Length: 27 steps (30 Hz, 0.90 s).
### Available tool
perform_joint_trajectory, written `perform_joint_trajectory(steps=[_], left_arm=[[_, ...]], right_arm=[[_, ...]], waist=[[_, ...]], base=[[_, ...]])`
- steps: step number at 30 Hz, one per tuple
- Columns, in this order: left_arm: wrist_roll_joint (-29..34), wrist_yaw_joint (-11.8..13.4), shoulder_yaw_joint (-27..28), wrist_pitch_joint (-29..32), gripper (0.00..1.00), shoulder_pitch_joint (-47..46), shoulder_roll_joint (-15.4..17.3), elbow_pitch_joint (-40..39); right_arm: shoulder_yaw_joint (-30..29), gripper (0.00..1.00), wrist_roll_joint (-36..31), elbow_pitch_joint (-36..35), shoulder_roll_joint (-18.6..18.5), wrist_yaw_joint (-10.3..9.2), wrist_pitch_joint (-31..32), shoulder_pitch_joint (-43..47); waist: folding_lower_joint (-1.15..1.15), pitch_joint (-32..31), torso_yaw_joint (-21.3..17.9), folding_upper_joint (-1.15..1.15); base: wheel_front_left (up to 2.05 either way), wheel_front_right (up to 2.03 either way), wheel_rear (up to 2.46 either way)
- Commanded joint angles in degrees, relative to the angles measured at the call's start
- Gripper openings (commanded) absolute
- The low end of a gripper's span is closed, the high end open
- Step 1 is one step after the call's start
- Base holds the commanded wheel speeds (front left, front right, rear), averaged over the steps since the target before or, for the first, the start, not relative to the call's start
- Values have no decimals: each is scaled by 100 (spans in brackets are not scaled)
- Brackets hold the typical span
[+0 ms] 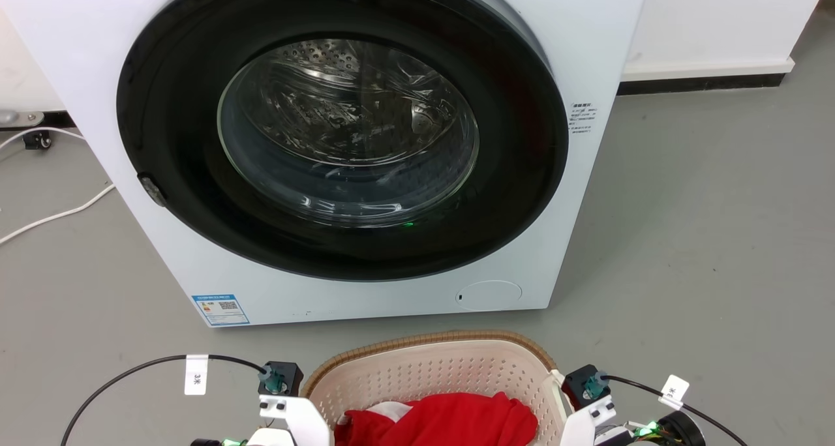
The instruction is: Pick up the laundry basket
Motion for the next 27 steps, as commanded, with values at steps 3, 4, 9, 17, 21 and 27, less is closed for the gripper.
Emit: perform_joint_trajectory(steps=[3, 4, 9, 17, 21, 27], left_arm=[[-101, -80, -125, 13, 0, 50, -21, -89], [-133, -80, -156, 15, 0, 57, -11, -90], [-295, -81, -290, -24, 0, 64, 28, -92], [-527, -81, -494, -38, 0, 68, 73, -71], [-612, -81, -587, -33, 0, 54, 101, -56], [-751, -81, -719, -66, 0, 27, 130, -40]], right_arm=[[75, 0, 21, 12, 8, -2, 40, 58], [90, 0, 33, 13, 8, -2, 50, 63], [150, 0, 99, 21, 6, -2, 106, 86], [232, 0, 179, 32, 3, -2, 121, 105], [270, 0, 198, 33, 2, -2, 123, 107], [285, 0, 224, 39, 1, -2, 128, 120]], waist=[[1, -31, 6, 0], [1, -39, 7, 0], [1, -60, -1, 0], [1, -70, -34, 0], [1, -76, -40, 0], [1, -73, -22, 0]], base=[[0, 0, 0], [0, 0, 0], [0, 0, 0], [0, 0, 0], [0, 0, 0], [0, 0, 0]])
